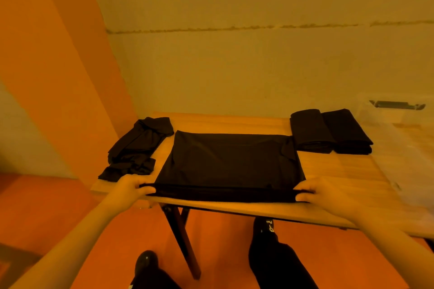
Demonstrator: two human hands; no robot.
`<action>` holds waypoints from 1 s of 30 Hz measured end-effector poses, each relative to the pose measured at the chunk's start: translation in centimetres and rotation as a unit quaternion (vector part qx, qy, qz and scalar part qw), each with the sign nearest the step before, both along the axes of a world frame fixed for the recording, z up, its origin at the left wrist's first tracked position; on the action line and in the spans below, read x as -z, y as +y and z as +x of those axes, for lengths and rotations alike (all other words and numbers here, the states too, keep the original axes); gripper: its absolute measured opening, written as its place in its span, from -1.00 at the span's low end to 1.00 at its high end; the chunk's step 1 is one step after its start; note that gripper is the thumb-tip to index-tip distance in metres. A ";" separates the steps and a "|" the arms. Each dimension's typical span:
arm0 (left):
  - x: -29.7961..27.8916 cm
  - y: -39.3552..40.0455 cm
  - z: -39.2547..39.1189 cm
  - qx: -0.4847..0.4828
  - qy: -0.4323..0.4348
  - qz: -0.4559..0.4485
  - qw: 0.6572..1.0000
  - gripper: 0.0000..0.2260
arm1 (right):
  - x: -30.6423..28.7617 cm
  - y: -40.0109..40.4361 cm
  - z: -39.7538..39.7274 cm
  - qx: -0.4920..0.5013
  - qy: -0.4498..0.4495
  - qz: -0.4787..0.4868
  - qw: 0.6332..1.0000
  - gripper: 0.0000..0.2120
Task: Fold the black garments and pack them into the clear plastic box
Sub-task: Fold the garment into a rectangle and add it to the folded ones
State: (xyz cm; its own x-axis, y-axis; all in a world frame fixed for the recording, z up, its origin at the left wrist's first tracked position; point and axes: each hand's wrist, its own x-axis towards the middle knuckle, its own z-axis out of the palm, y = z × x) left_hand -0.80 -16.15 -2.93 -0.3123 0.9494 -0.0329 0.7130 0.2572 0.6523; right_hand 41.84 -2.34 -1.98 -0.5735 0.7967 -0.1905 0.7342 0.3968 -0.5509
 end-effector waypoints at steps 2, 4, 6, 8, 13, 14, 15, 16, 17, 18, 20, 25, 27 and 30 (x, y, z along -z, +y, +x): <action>-1.3 1.1 -0.2 -0.010 -0.010 0.015 1.000 -0.90 | -1.3 1.3 -0.2 0.013 0.017 -0.031 0.999 -0.88; -2.9 2.4 -0.1 -0.028 -0.039 0.050 0.998 -0.81 | -2.3 3.2 -0.4 0.033 0.026 -0.025 0.999 -0.87; -4.2 3.9 0.0 -0.039 -0.086 0.069 0.993 -0.86 | -3.2 5.2 -0.9 0.056 0.045 -0.025 0.997 -0.86; -4.9 6.0 -0.3 -0.051 -0.118 0.087 0.988 -0.89 | -4.2 7.2 -1.4 0.076 0.060 -0.042 0.994 -0.88; -5.1 12.7 -1.4 -0.061 -0.109 0.103 0.987 -0.87 | -4.9 13.6 -2.8 0.118 0.048 -0.030 0.991 -0.85; -4.8 14.2 -1.6 -0.059 -0.093 0.100 0.989 -0.86 | -4.5 14.9 -3.2 0.122 0.030 -0.016 0.992 -0.78; -4.5 15.8 -1.7 -0.066 -0.080 0.096 0.990 -0.87 | -4.2 16.2 -3.6 0.126 0.009 0.000 0.992 -0.76; -4.0 17.2 -1.8 -0.080 -0.062 0.090 0.991 -0.89 | -3.7 17.3 -4.0 0.129 -0.017 0.025 0.991 -0.76; -3.6 18.4 -1.7 -0.105 -0.025 0.083 0.991 -0.91 | -3.3 18.2 -4.5 0.139 -0.051 0.061 0.987 -0.75; -3.1 19.2 -1.5 -0.137 0.024 0.077 0.987 -0.85 | -2.7 18.8 -5.0 0.152 -0.084 0.102 0.980 -0.72; -2.0 19.9 -0.2 -0.157 0.128 0.084 0.976 -0.73 | -1.6 18.9 -6.0 0.175 -0.136 0.161 0.962 -0.67; 2.0 18.1 7.8 -0.020 0.204 0.009 0.979 -0.46 | 1.9 13.6 -8.2 0.015 -0.116 0.186 0.976 -0.54; 3.8 18.0 9.0 -0.019 0.238 -0.096 0.966 -0.38 | 3.5 12.2 -8.1 -0.018 -0.140 0.151 0.978 -0.28; 4.8 18.6 8.4 -0.012 0.272 -0.146 0.951 -0.37 | 5.2 11.5 -7.2 0.009 -0.154 0.133 0.979 0.25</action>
